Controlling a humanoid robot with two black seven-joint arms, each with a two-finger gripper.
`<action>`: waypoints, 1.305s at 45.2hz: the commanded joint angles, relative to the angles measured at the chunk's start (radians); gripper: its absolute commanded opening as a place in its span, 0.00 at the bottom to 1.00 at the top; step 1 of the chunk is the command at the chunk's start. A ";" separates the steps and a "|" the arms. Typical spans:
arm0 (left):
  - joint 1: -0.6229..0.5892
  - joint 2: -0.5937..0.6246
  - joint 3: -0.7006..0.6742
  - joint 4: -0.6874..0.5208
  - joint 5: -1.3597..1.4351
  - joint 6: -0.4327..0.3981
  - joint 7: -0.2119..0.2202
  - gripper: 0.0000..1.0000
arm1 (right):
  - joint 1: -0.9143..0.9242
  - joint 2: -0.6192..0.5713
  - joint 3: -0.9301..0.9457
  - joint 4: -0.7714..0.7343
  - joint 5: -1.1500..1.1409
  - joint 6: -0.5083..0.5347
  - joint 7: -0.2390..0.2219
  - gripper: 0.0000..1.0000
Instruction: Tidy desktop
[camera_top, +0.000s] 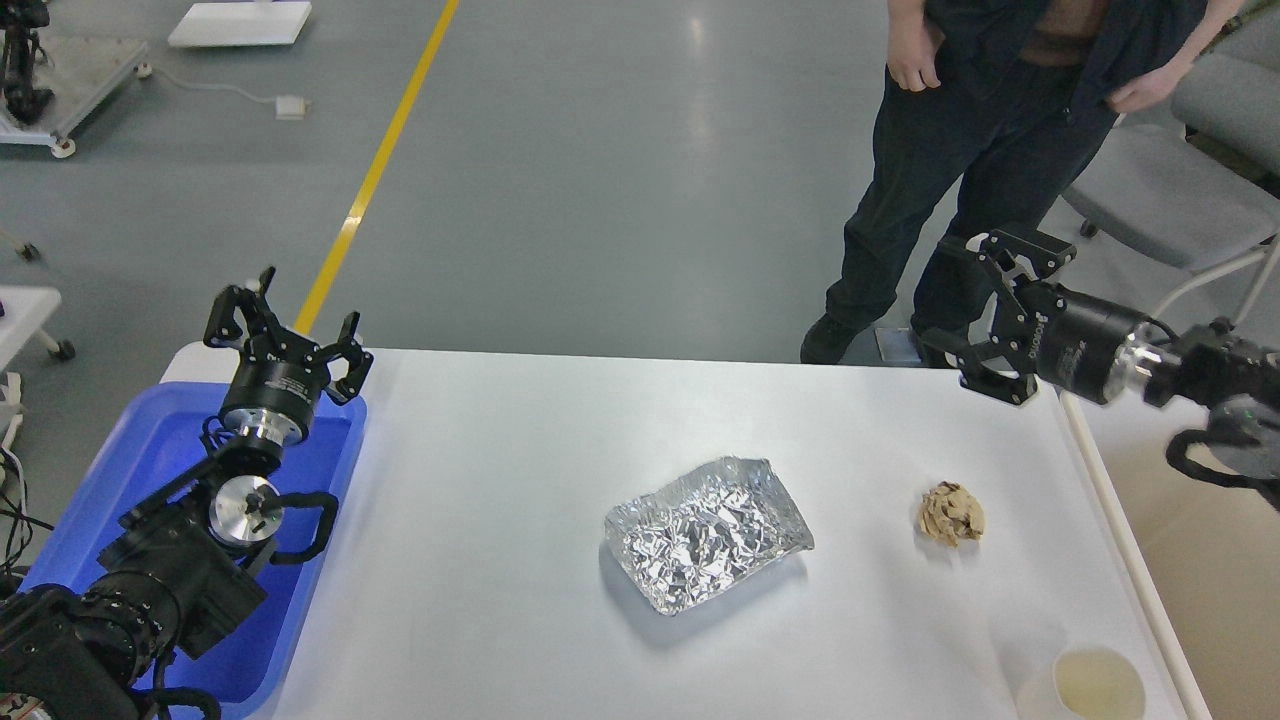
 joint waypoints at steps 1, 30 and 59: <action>0.000 0.000 0.000 0.000 0.000 0.000 0.000 1.00 | -0.004 -0.233 -0.121 0.163 -0.327 0.004 0.057 1.00; 0.000 0.000 0.000 0.000 0.000 0.000 0.000 1.00 | 0.003 -0.537 -0.581 0.319 -0.590 -0.262 0.243 1.00; 0.000 0.000 0.000 0.000 0.000 0.000 0.000 1.00 | 0.005 -0.545 -0.959 0.437 -0.737 -0.639 0.341 1.00</action>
